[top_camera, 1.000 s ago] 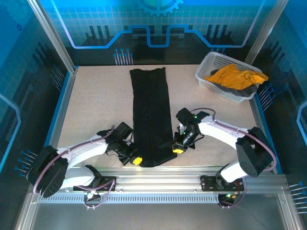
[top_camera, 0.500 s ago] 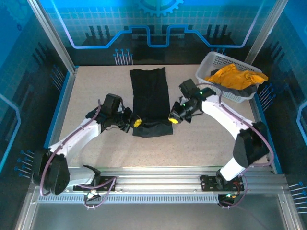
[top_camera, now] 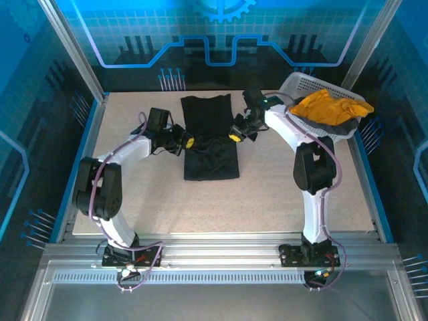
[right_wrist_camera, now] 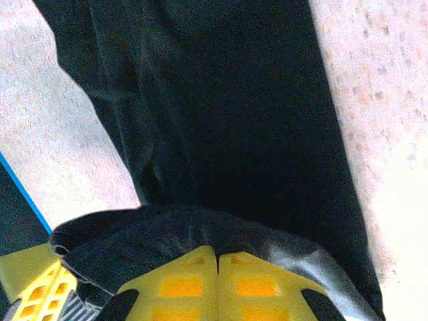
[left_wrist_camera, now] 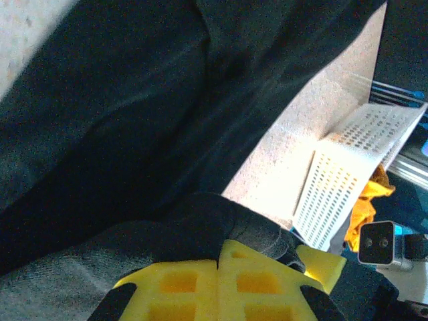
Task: Fold and stack the t-shirts
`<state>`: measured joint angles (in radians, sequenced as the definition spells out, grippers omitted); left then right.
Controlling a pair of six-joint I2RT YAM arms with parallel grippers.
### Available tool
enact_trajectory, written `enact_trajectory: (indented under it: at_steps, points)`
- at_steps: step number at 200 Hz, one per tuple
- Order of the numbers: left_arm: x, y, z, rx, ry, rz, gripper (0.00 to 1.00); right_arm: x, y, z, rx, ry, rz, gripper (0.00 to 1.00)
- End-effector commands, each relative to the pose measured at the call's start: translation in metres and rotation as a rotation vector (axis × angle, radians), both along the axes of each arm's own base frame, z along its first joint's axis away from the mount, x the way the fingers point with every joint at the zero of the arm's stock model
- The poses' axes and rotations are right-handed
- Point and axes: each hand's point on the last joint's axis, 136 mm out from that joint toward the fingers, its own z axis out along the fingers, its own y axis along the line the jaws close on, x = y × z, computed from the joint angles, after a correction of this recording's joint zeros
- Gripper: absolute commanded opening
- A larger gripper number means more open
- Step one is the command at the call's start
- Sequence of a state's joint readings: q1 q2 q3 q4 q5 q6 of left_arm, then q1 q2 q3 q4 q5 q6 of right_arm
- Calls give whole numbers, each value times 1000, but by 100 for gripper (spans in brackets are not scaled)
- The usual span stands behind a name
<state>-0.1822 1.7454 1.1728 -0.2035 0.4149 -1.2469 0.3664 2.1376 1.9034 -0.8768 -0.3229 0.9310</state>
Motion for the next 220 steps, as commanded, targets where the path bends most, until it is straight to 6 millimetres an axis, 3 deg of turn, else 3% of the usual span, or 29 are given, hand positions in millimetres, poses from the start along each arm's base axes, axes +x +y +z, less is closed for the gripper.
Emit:
enact_trajectory:
  at_steps: [1, 7, 22, 35, 54, 72, 95, 118, 136, 176, 220]
  points:
    - [28, 7, -5, 13, -52, -1, 1, 17, -3, -18, 1, 35, 11, 0]
    - [34, 8, -9, 7, -53, -1, 12, 21, -6, -22, -5, 43, 9, 6]
    - [46, 13, -16, 23, -59, -3, 43, 32, -12, -28, 1, 38, 5, 36]
    - [48, 22, -11, 69, -68, -6, 53, 39, -20, -23, -9, 5, 10, 56]
    - [31, 31, 4, 146, -86, -12, 61, 38, -33, -4, -40, -51, 25, 66]
    - [-14, 36, -2, 176, -27, -2, 61, 17, -42, 5, -70, -59, 39, 67]
    - [-76, 27, -32, 112, 80, 16, 61, -33, -41, -10, -57, -7, 48, 66]
    - [-110, 20, -60, 33, 163, 81, 61, -77, -28, -28, 5, 40, 40, 66]
    - [-113, 16, -72, 11, 188, 110, 61, -98, -20, -47, 57, 84, 18, 66]
    - [-106, 6, -97, -11, 243, 120, 57, -110, -10, -77, 90, 192, 5, 63]
    - [-91, -7, -105, -33, 235, 114, 36, -114, 3, -100, 105, 273, -22, 50]
